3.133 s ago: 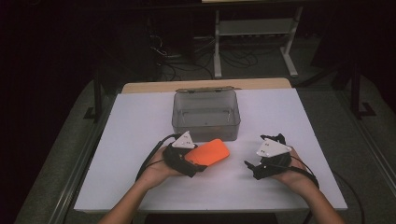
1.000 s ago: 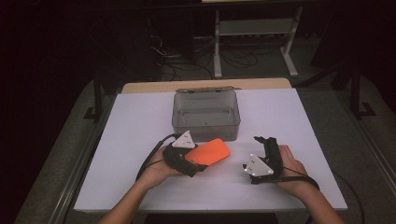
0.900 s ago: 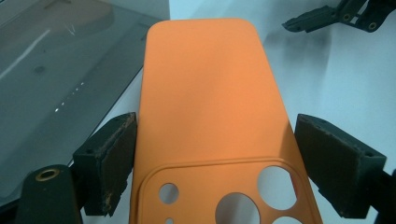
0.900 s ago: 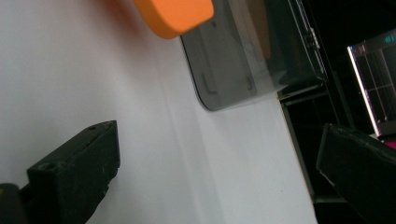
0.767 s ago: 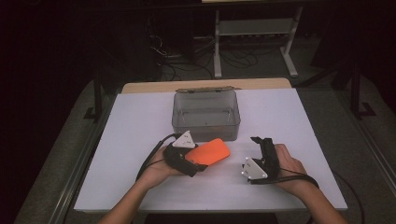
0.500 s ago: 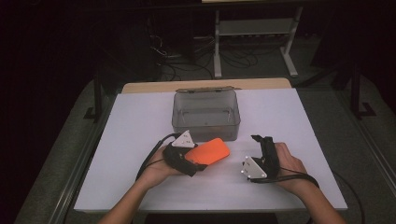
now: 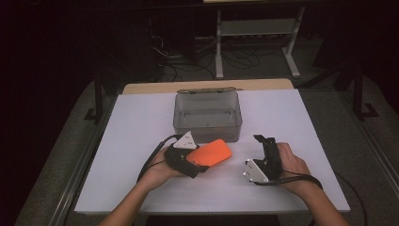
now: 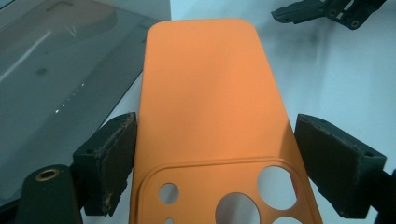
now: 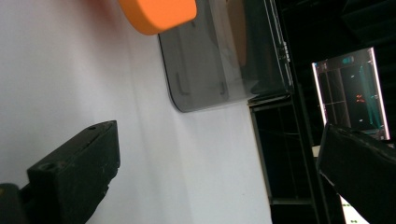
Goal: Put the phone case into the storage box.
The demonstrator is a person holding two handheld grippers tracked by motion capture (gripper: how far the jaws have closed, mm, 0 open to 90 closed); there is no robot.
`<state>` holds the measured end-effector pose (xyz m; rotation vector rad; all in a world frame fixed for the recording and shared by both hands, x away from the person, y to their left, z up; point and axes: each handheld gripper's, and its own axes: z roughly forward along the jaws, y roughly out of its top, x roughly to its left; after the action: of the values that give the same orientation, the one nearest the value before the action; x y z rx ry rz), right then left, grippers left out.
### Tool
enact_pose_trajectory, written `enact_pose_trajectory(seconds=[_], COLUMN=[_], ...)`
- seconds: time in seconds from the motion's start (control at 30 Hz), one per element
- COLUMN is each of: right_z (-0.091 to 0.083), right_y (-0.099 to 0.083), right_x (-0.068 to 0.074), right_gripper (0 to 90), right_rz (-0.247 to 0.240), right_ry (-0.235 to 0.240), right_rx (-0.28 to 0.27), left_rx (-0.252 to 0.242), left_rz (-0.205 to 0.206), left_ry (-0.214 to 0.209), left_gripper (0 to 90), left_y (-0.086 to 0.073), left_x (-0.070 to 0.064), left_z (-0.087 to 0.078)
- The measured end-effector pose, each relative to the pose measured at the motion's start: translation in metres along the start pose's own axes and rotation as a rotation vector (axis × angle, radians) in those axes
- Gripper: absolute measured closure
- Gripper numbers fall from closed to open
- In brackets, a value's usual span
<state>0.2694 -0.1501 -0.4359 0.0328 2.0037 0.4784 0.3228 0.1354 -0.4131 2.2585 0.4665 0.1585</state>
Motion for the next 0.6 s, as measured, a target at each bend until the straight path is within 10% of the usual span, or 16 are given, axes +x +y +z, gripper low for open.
enact_pose_trajectory(seconds=[0.6], right_z=[-0.0008], right_y=[0.0040], right_x=[0.0053], right_gripper=[0.0], right_rz=[-0.090], right_ry=[-0.076], right_rx=[-0.019], left_rx=[-0.004], left_rz=[0.002], left_ry=[0.002], left_gripper=[15.5], left_y=[0.0010], left_x=[-0.0002], left_z=[-0.0005])
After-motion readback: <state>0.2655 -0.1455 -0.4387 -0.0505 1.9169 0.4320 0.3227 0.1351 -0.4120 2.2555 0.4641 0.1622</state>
